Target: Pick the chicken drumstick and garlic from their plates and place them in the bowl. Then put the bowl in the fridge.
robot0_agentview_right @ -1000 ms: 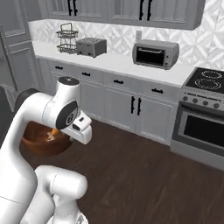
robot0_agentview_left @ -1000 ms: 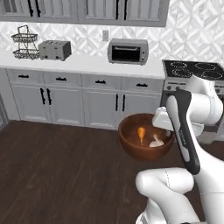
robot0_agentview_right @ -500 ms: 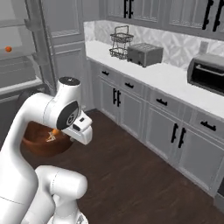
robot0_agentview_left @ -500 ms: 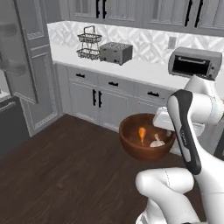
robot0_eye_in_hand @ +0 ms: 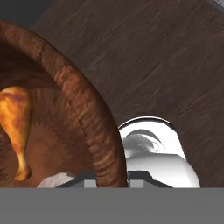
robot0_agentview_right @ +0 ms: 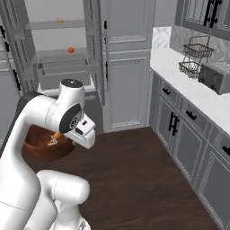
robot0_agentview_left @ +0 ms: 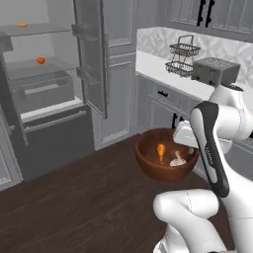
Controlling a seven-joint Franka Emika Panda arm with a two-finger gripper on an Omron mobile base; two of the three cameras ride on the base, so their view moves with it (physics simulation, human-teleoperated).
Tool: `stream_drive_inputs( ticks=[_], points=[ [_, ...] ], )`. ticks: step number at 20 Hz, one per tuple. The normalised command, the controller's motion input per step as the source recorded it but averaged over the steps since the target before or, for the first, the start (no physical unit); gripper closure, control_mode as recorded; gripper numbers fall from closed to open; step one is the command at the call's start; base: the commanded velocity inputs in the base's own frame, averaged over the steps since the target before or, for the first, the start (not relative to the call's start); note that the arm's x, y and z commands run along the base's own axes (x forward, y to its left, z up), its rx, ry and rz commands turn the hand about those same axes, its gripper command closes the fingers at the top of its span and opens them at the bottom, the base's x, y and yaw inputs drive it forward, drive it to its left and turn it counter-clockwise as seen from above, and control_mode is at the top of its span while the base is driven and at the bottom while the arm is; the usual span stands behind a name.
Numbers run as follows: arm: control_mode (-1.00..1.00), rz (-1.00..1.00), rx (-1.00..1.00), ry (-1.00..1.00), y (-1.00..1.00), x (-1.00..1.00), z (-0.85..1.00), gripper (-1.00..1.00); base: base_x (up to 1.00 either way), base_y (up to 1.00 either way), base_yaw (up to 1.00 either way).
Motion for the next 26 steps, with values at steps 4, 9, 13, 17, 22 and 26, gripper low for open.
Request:
stream_drive_inputs(
  ticks=[4, 9, 13, 17, 22, 26],
  points=[
    [1.0, 0.0, 0.0, 0.0, 0.0, 0.0, 0.0, 1.0, 1.0, 0.0, 0.53],
    [1.0, 0.0, 0.0, 0.0, 0.0, 0.0, 0.0, 1.0, 1.0, 0.0, 0.49],
    [1.0, 0.0, 0.0, 0.0, 0.0, 0.0, 0.0, 1.0, 1.0, -0.13, 0.32],
    [1.0, 0.0, 0.0, 0.0, 0.0, 0.0, 0.0, 1.0, 0.98, -0.18, 0.07],
    [1.0, 0.0, 0.0, 0.0, 0.0, 0.0, 0.0, 1.0, 0.78, -0.06, 0.0],
    [1.0, 0.0, 0.0, 0.0, 0.0, 0.0, 0.0, 1.0, 0.66, -0.12, 0.0]
  ],
)
